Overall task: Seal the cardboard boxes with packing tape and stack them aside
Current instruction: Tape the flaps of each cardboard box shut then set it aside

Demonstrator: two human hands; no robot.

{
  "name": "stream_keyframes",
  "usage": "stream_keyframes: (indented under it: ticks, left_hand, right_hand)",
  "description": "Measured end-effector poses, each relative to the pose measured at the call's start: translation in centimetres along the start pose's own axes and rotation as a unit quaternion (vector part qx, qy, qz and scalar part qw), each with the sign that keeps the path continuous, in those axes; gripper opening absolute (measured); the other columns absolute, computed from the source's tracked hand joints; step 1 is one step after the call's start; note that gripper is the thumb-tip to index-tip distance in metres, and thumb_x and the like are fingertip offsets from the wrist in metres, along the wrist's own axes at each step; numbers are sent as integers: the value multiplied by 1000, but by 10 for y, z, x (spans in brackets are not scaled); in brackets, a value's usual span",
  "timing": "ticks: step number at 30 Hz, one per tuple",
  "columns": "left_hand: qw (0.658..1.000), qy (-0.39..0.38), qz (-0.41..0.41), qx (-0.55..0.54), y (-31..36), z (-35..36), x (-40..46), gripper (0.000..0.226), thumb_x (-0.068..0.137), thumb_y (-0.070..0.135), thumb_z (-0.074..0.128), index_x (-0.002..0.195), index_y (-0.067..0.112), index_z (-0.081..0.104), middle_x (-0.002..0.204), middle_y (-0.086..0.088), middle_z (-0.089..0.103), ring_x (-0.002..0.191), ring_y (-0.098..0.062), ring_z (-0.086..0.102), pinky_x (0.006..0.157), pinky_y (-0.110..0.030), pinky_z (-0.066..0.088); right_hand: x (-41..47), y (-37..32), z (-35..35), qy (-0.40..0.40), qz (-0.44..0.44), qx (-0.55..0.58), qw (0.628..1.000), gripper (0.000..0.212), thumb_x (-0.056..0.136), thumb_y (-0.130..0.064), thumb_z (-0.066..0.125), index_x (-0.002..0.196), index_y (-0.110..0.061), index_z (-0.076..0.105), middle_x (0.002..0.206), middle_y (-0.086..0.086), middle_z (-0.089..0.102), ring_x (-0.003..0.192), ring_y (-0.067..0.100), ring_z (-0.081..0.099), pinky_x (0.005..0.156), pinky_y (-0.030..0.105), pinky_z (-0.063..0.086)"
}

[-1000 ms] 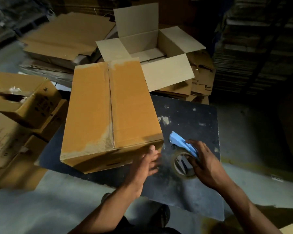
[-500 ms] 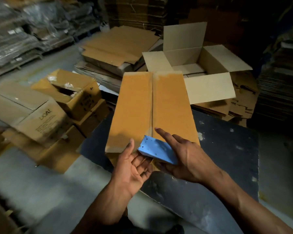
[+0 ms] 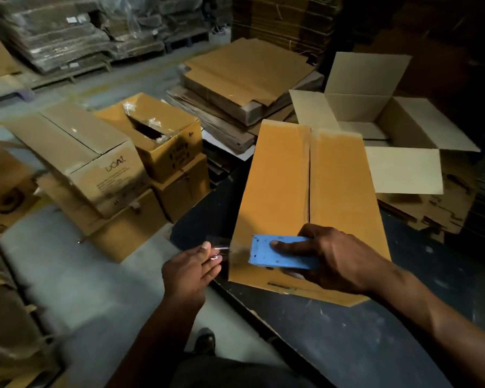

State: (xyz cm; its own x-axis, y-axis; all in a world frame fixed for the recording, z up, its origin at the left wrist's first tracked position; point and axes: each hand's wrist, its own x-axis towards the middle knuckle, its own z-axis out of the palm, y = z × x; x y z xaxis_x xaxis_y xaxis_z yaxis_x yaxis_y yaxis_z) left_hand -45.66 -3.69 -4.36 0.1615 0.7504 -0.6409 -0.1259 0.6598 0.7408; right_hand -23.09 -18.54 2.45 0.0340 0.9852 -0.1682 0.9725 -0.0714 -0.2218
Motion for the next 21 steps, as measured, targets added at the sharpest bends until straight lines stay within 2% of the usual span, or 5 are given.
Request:
stream_keyframes:
  ticks: [4,8,14,18,21]
  left_hand:
    - [999,2,-36,-8,-10,-1,19,12,97,9,71,104,-1,72,90,-14,79,76,-21,79,69,-30,62]
    - [999,8,-44,-23,-13,-7,37,16,96,12,73,106,-1,72,93,-13,80,82,-22,79,71,-32,62]
    - [996,24,-78,-41,-29,-16,54,16,97,11,71,107,-1,72,90,-12,80,84,-25,79,74,-36,62]
    - [991,24,-111,-70,-41,-22,62,13,96,8,71,105,-1,73,87,-13,79,78,-26,78,68,-35,60]
    - [990,21,-121,-69,-47,-24,70,9,97,8,70,98,-1,72,79,-12,78,68,-23,75,59,-34,59]
  right_hand:
    - [10,3,-1,-49,29,-30,998,67,96,-49,67,151,-62,30,112,-10,48,89,11,56,70,21,42]
    - [33,-6,-2,-70,25,-54,996,69,97,-39,67,153,-58,31,113,-7,48,91,15,58,72,26,48]
    - [49,-16,-2,-84,15,-75,994,64,99,-36,63,153,-54,35,112,-7,48,86,13,52,68,24,37]
    - [55,-22,-1,-101,22,-95,990,62,100,-38,59,153,-56,33,114,-7,48,92,18,59,68,27,39]
    - [60,-26,1,-114,24,-111,987,63,100,-36,59,154,-55,33,116,-6,48,95,21,62,70,32,46]
